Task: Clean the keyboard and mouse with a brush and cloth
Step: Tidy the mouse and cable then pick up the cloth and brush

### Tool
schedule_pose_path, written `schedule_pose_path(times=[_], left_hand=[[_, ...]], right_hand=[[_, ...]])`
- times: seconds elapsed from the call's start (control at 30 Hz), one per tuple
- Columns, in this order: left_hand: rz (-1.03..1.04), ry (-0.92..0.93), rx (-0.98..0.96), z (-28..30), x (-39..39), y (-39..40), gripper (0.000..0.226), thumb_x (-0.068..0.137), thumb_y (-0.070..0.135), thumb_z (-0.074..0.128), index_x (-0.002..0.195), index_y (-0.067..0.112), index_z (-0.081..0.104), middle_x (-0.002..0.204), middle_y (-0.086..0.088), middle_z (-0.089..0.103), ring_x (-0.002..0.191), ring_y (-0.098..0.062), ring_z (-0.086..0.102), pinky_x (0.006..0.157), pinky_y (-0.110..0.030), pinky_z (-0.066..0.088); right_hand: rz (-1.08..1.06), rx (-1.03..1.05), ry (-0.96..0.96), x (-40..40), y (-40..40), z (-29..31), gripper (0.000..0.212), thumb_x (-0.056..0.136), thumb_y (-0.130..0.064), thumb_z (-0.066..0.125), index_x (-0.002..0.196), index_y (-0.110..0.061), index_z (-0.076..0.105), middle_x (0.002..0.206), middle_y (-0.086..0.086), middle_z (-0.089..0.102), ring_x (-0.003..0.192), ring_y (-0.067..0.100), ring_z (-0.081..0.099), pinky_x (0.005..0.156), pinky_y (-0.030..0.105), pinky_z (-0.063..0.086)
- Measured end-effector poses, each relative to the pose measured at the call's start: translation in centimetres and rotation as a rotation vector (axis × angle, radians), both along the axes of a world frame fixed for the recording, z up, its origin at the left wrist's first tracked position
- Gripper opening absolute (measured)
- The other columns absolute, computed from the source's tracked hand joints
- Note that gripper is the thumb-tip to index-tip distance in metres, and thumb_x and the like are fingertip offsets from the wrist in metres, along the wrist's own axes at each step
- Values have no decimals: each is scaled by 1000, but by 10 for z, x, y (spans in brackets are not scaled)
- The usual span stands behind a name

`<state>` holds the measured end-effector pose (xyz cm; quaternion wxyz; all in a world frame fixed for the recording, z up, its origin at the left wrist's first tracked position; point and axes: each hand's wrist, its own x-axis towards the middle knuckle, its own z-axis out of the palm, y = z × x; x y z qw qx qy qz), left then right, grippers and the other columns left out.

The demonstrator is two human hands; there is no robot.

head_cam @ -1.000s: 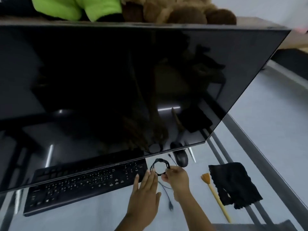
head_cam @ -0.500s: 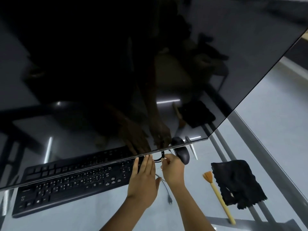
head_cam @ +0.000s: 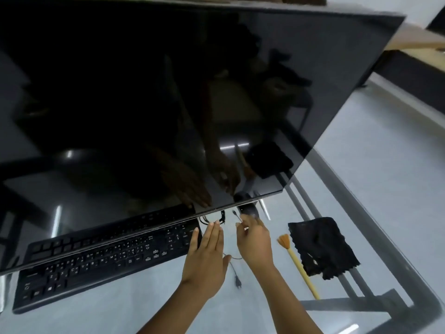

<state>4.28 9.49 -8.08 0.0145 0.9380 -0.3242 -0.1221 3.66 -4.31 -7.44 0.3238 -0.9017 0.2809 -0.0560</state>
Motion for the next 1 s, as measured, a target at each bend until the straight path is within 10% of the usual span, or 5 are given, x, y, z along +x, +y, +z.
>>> schedule_pose_path(times=[0.17,0.3,0.4,0.7,1.0], left_hand=[[-91,-63,-22,24,-16,-40,67,102,48,15,151,8,-8,159,-9,-16,147,-24,-16,115,-45,-13],[-109,-5,-75,32,-28,-85,59,103,42,25,151,9,16,157,-9,22,143,-25,21,116,-39,19],[-67,68,-102,34,-34,-114,40,102,39,30,128,12,46,127,-7,55,114,-23,52,89,-31,40],[263,365,-192,14,-43,-187,51,97,55,35,120,14,54,111,-7,66,100,-26,63,67,-31,47],[413,452,-268,8,-48,-191,22,91,31,52,88,12,62,75,-1,64,66,-20,64,58,-28,52]], right_hand=[[-69,-52,-17,-40,-49,30,29,98,-17,52,125,-13,61,121,8,61,89,19,61,75,22,45],[-153,-75,8,-70,-99,38,29,96,-16,53,123,-8,62,123,9,59,97,25,61,79,29,47],[-200,-122,85,-84,-131,36,31,99,-21,49,127,-11,58,129,9,55,96,23,61,83,30,50],[-271,-233,422,-105,-194,8,41,103,-29,37,140,-12,42,145,15,37,131,34,38,109,46,33],[-355,46,399,-99,-215,7,16,90,-21,54,101,-10,56,91,8,62,79,23,60,78,37,53]])
